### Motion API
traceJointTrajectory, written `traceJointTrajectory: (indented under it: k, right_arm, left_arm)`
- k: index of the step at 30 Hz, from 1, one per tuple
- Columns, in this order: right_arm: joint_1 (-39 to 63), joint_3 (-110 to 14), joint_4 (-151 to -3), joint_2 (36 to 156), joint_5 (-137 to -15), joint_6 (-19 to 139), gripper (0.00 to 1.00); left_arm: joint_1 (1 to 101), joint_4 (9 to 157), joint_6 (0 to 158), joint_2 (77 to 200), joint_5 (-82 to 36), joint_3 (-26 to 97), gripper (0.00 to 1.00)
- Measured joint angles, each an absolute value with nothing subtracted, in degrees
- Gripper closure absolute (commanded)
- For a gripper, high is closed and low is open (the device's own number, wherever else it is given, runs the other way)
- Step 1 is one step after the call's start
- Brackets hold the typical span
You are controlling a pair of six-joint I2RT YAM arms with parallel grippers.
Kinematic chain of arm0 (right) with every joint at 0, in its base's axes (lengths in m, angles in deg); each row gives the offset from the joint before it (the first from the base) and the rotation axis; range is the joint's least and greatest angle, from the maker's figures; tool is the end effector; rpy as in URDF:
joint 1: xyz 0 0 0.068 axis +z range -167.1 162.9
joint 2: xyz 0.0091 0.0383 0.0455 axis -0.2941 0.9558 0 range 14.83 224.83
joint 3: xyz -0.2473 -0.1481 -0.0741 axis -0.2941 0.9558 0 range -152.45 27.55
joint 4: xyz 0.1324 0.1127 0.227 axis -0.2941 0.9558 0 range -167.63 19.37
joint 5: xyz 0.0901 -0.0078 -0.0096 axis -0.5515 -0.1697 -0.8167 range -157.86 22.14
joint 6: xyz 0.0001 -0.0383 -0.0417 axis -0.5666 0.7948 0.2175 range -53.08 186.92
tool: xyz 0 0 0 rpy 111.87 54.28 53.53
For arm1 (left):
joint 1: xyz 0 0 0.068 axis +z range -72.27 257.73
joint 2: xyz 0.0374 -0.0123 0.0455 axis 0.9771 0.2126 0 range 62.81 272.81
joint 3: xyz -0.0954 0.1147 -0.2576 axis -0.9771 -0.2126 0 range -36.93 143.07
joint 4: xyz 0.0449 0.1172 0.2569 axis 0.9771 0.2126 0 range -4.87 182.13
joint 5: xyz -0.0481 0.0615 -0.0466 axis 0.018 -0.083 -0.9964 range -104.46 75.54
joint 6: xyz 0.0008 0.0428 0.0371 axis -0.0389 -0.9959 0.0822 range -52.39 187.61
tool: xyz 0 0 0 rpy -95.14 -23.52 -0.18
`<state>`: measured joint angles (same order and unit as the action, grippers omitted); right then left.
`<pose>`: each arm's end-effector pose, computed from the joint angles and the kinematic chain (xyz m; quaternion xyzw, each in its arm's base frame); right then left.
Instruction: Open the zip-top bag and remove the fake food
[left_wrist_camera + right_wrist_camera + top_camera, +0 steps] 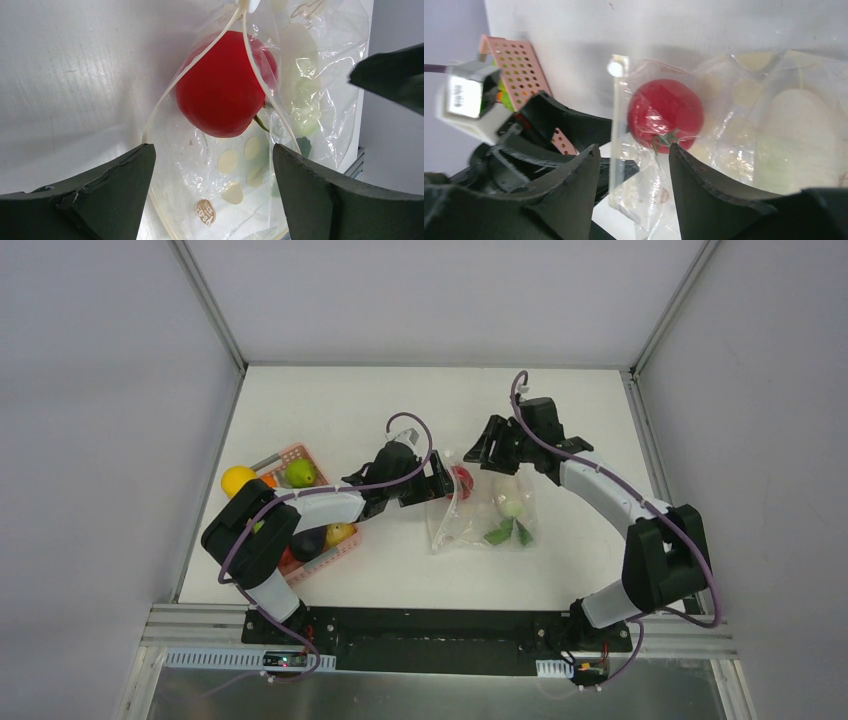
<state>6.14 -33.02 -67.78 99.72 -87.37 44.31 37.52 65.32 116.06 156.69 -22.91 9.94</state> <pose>0.3237 0.1534 0.2826 -0.0841 0.8704 0.3176 0.3667 0.2780 -0.2426 0.1934 -0.0229 0.8518 -0.4080 0.3278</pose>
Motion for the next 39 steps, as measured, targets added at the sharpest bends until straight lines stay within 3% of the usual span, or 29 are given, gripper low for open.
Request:
traceJointTrajectory:
  k: [6, 11, 20, 39]
  right_arm:
    - [6.23, -31.73, -64.5, 102.45, -88.77, 44.75, 0.44]
    - [6.95, -28.17, -64.44, 102.4, -90.58, 45.05, 0.52]
    - [7.41, -25.66, -66.97, 102.82, -92.66, 44.81, 1.0]
    - [8.87, -25.61, -66.89, 93.03, -91.65, 44.7, 1.0]
  left_arm:
    - [37.52, 65.75, 116.04, 156.69, -22.86, 9.94, 0.11]
    - [37.54, 65.91, 116.06, 156.69, -22.88, 9.94, 0.11]
    - [37.52, 65.89, 116.06, 156.69, -22.91, 9.94, 0.11]
    - [37.52, 59.42, 117.15, 156.89, -23.41, 9.41, 0.1]
